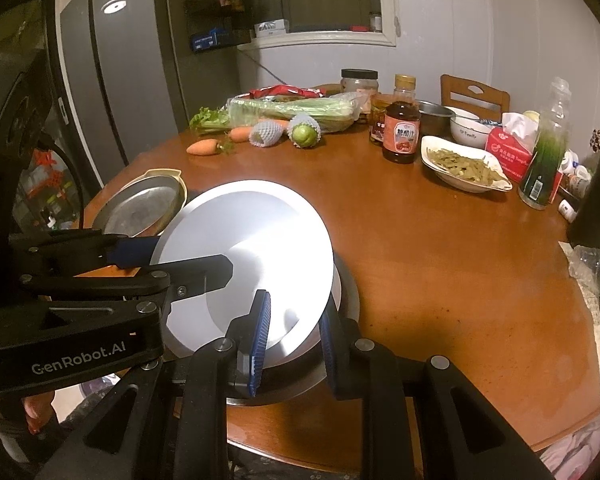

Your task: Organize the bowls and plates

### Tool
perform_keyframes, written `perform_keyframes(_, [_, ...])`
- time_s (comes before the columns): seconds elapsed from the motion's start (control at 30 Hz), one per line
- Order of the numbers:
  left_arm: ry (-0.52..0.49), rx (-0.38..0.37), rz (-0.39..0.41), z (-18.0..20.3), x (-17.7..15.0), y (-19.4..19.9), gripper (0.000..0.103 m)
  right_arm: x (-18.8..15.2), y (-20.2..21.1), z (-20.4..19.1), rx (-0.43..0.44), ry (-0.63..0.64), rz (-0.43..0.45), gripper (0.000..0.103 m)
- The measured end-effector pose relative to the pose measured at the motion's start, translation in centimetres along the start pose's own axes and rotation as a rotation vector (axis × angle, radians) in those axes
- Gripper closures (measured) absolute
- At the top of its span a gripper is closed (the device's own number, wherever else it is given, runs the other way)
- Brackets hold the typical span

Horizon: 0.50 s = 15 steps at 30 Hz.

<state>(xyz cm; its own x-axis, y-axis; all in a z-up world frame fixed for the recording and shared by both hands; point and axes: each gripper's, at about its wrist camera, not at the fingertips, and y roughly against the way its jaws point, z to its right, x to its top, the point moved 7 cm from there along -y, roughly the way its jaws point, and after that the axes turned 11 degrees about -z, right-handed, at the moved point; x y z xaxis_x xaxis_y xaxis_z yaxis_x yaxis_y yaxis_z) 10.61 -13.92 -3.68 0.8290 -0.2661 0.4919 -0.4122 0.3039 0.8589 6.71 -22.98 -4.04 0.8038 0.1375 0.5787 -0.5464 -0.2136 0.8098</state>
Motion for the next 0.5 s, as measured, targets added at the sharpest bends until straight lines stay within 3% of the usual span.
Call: perform_keyframes(0.5, [0.003,-0.007,-0.011,-0.11,-0.15,-0.48,0.063,-0.12,-0.82,-0.17,-0.027,0.019,-0.012,0.077])
